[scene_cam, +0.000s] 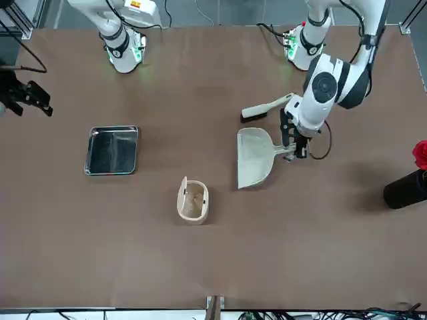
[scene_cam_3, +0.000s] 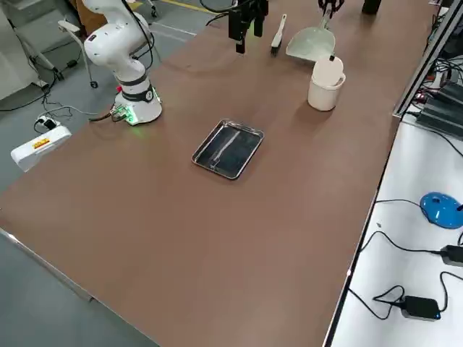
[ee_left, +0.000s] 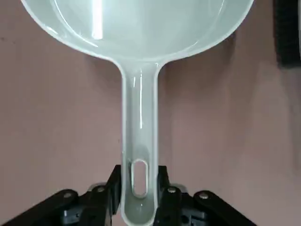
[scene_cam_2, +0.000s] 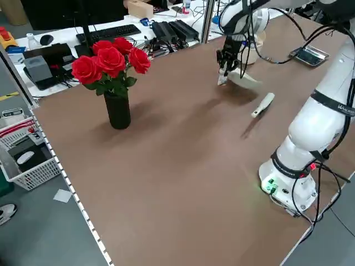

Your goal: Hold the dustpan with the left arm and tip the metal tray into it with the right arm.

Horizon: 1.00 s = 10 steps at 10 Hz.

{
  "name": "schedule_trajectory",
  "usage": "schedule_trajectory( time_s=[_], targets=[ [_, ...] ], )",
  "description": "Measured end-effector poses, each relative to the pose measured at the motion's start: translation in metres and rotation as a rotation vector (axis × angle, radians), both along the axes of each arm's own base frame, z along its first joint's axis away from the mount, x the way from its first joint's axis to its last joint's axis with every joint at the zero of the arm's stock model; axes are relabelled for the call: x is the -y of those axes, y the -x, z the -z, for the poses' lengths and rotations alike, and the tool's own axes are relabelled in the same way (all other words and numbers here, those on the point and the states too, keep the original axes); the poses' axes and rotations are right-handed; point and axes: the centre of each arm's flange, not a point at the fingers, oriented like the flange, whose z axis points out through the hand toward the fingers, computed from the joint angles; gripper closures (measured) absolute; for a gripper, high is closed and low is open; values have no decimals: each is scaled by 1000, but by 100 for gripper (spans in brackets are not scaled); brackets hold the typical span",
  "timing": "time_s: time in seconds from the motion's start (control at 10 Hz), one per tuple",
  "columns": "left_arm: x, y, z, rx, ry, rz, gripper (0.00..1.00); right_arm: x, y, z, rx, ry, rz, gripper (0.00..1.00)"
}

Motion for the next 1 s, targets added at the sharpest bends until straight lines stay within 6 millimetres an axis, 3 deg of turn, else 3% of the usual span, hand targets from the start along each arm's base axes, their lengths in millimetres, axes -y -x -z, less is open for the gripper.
schedule_trajectory(
  time_s=[0.3,1.0],
  targets=[
    [-15,16,17,19,10,18,67,7,-3,2,5,1,13,0],
    [-17,27,34,-2,56,-34,67,12,-4,6,-1,0,25,0]
  ],
)
